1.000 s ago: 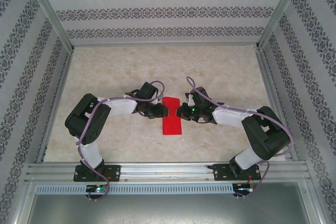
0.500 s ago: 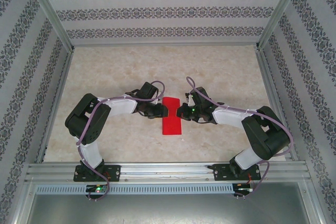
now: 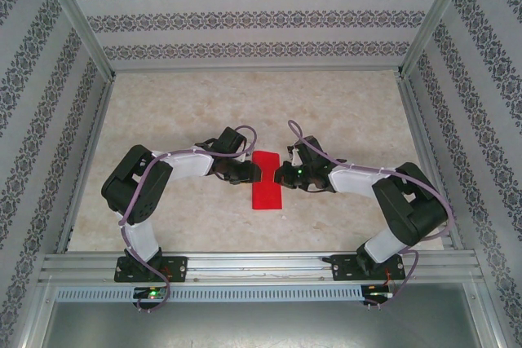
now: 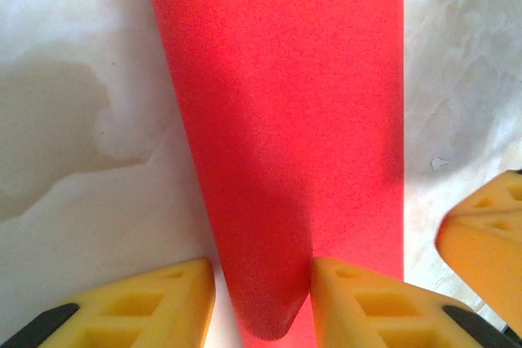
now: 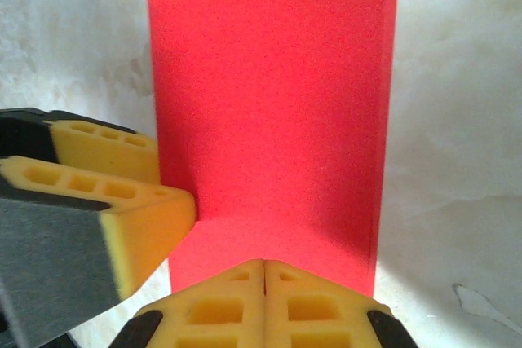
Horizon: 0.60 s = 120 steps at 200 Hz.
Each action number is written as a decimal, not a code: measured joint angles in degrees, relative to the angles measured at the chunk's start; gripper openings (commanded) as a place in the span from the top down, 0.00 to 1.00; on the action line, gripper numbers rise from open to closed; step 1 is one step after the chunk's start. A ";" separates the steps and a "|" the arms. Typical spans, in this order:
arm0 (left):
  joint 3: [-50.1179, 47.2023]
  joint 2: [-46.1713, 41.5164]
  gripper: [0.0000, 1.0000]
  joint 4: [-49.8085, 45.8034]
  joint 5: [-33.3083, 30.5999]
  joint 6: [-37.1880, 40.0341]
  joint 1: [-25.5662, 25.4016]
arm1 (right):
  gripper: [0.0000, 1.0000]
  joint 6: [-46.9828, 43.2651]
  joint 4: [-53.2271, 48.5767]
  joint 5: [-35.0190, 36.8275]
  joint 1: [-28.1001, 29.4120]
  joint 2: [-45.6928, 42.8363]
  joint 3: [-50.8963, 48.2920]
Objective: Fold a paper plane with a square sheet of paper (fold left side to right side)
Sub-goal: Hold the square sheet of paper at the center of the table.
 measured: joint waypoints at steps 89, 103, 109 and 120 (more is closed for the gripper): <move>0.31 0.15 0.63 -0.42 -0.09 0.00 0.00 | 1.00 0.00 0.00 -0.15 0.11 4.66 0.96; 0.31 0.15 0.63 -0.44 -0.11 0.00 0.00 | 1.00 0.00 0.00 -0.13 0.11 4.66 0.96; 0.31 0.15 0.63 -0.44 -0.11 0.00 0.00 | 1.00 0.00 -0.02 -0.13 0.11 4.70 0.96; 0.31 0.15 0.63 -0.44 -0.11 0.00 0.00 | 1.00 0.00 -0.07 -0.13 0.11 4.87 0.96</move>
